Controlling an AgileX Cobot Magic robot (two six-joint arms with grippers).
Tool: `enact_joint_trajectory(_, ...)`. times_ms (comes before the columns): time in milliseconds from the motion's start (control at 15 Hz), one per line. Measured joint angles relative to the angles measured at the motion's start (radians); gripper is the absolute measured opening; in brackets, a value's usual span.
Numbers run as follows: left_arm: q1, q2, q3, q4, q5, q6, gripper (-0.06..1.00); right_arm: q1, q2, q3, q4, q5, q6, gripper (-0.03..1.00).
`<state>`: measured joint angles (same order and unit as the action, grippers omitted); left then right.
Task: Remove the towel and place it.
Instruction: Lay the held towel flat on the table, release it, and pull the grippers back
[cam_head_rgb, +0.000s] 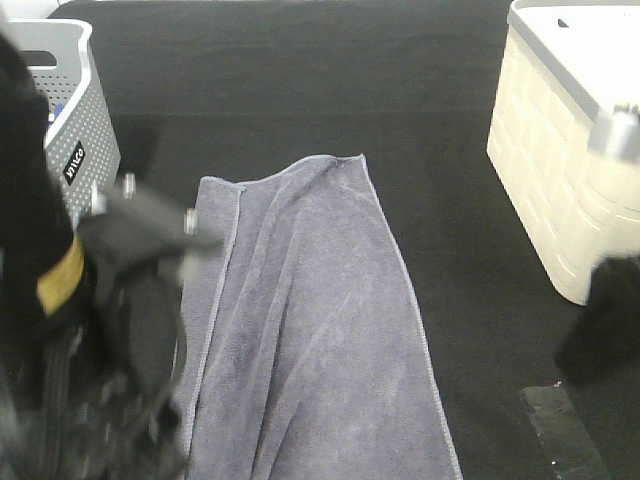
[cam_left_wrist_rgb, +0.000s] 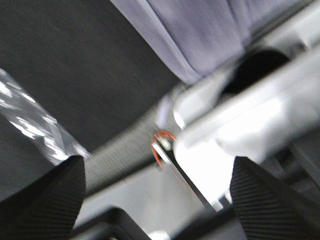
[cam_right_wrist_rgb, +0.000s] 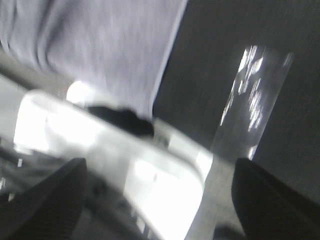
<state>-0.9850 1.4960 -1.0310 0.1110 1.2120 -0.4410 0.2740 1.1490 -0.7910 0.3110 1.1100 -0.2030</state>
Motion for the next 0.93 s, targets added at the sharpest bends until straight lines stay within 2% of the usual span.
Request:
enact_joint_trajectory(133, 0.000, 0.000, -0.050, 0.193, -0.036, -0.068, 0.75, 0.000, 0.008, -0.068, 0.000, -0.061, -0.002, 0.68)
enact_joint_trajectory(200, 0.010, 0.000, -0.063, 0.257, -0.070, -0.096, 0.75, 0.000, 0.025, -0.102, 0.000, -0.081, -0.010, 0.65)
enact_joint_trajectory(267, 0.041, 0.000, -0.069, 0.285, -0.112, -0.119, 0.75, 0.000, 0.047, -0.135, 0.000, -0.091, -0.020, 0.64)
enact_joint_trajectory(600, 0.341, 0.001, -0.070, 0.285, -0.389, -0.119, 0.75, 0.000, 0.204, -0.269, 0.000, -0.136, -0.027, 0.62)
enact_joint_trajectory(800, 0.444, 0.009, -0.070, 0.262, -0.552, -0.080, 0.75, 0.000, 0.300, -0.353, 0.000, -0.157, -0.047, 0.61)
enact_joint_trajectory(933, 0.473, 0.044, -0.071, 0.257, -0.621, -0.075, 0.75, 0.000, 0.359, -0.422, 0.000, -0.161, -0.050, 0.61)
